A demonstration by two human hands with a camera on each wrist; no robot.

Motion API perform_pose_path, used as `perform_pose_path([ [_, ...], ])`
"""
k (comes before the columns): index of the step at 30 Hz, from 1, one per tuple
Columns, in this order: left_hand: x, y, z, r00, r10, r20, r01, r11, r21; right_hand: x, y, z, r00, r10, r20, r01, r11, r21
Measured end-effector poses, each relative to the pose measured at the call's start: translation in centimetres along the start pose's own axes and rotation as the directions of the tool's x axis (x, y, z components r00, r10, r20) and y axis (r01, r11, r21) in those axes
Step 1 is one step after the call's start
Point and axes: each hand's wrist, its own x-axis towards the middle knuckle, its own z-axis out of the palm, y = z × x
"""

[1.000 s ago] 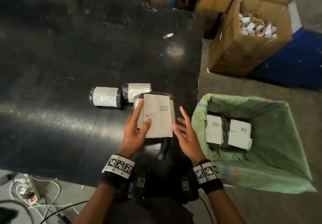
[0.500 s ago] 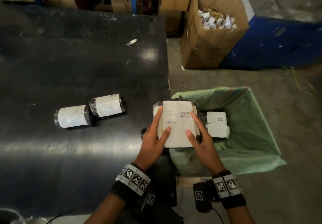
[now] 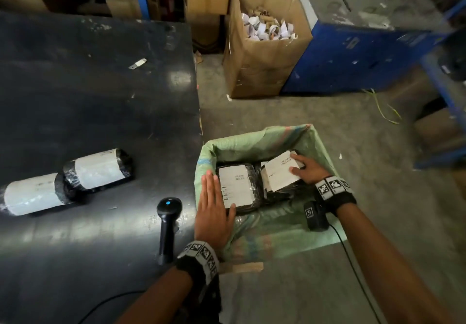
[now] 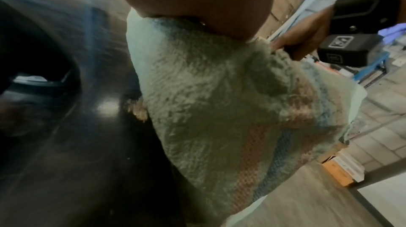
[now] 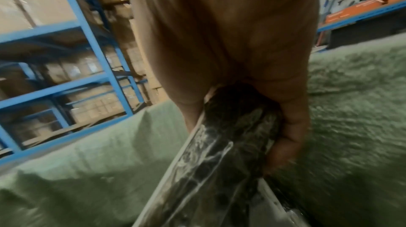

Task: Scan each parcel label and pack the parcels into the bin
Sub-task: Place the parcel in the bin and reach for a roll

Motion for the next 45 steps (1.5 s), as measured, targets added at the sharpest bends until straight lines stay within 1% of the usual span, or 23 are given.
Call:
perform_pose_path([
  [4,-0.1,-0.6,-0.1,0.999,0.025,0.022,-0.026,0.998,0.054,2.1,0.5,0.7,1.0,-0.026,-0.017,0.026,1.0,0.012],
  [6,-0.2,-0.8,0.0,0.999,0.032,0.019,-0.033,0.998,0.052,2.8,1.4,2.1,1.0,-0.003,-0.001,0.003,1.0,0.015],
  [8,-0.2,-1.1,0.0,0.999,0.04,0.021,-0.041,0.998,0.045,4.2,2.6,3.9,0.996,0.079,0.033,-0.075,0.992,-0.102],
  [10,-0.1,-1.8,0.0,0.997,0.067,0.032,-0.068,0.997,0.041,5.4,3.7,5.2,0.979,0.187,0.079,-0.158,0.946,-0.283],
  [12,0.1,-2.5,-0.2,0.992,0.11,0.06,-0.109,0.994,-0.018,5.5,3.6,5.5,0.956,0.272,0.112,-0.215,0.905,-0.368],
  [13,0.2,-2.7,-0.4,0.988,0.134,0.072,-0.129,0.989,-0.068,5.4,3.2,5.4,0.951,0.288,0.108,-0.227,0.893,-0.389],
  [15,0.6,-2.9,-1.2,0.983,0.161,0.091,-0.139,0.968,-0.207,5.1,2.0,4.9,0.964,0.257,0.064,-0.209,0.887,-0.412],
  [17,0.9,-3.5,-2.6,0.983,0.166,0.083,-0.126,0.926,-0.356,4.7,0.1,4.0,0.986,0.166,-0.026,-0.162,0.899,-0.406],
  [19,1.3,-5.1,-4.3,0.986,0.164,0.039,-0.131,0.894,-0.428,3.2,-3.1,3.4,0.989,0.049,-0.143,-0.094,0.94,-0.329],
  [20,1.4,-6.1,-5.2,0.988,0.153,0.011,-0.134,0.894,-0.428,1.8,-5.1,3.4,0.977,-0.028,-0.211,-0.038,0.953,-0.301],
  [22,1.6,-8.8,-7.2,0.994,0.098,-0.054,-0.111,0.909,-0.403,-1.9,-9.3,4.4,0.925,-0.175,-0.338,0.102,0.969,-0.224],
  [23,1.6,-10.4,-8.4,0.995,0.058,-0.082,-0.086,0.915,-0.394,-3.9,-11.3,5.6,0.895,-0.242,-0.374,0.191,0.967,-0.168],
  [25,1.5,-14.1,-11.0,0.992,-0.033,-0.121,-0.015,0.928,-0.373,-8.1,-15.2,9.1,0.85,-0.348,-0.396,0.354,0.933,-0.062],
  [26,1.3,-16.2,-12.4,0.987,-0.08,-0.142,0.024,0.934,-0.357,-9.6,-16.6,11.4,0.84,-0.381,-0.386,0.398,0.917,-0.039],
  [28,0.4,-20.5,-15.1,0.963,-0.167,-0.213,0.095,0.946,-0.309,-11.9,-18.5,16.5,0.85,-0.418,-0.32,0.432,0.901,-0.032],
  [30,-0.6,-24.7,-17.4,0.928,-0.246,-0.279,0.177,0.951,-0.252,-13.2,-19.5,21.4,0.886,-0.406,-0.226,0.415,0.91,-0.007],
  [32,-1.7,-28.8,-19.5,0.904,-0.297,-0.306,0.256,0.952,-0.168,-13.8,-19.9,25.4,0.926,-0.347,-0.15,0.346,0.938,-0.034],
  [34,-2.6,-32.3,-21.2,0.898,-0.34,-0.28,0.335,0.94,-0.069,-13.8,-19.7,28.4,0.967,-0.232,-0.106,0.222,0.97,-0.1],
  [36,-3.0,-35.5,-22.7,0.884,-0.425,-0.193,0.437,0.899,0.022,-13.4,-19.4,30.8,0.985,-0.136,-0.102,0.126,0.987,-0.102],
  [38,-2.9,-38.4,-23.9,0.866,-0.491,-0.096,0.498,0.864,0.069,-13.1,-19.4,32.7,0.992,-0.085,-0.092,0.094,0.992,0.09],
  [41,-2.2,-42.0,-24.6,0.845,-0.533,0.037,0.528,0.844,0.096,-12.6,-19.6,35.0,0.991,-0.053,-0.124,0.097,0.918,0.384],
  [43,-1.9,-43.6,-24.8,0.862,-0.495,0.104,0.488,0.868,0.091,-12.4,-19.6,35.8,0.992,-0.019,-0.124,0.082,0.843,0.531],
  [45,-1.9,-44.4,-25.0,0.898,-0.418,0.135,0.418,0.908,0.029,-12.5,-19.5,36.0,0.997,0.063,-0.052,-0.016,0.775,0.631],
])
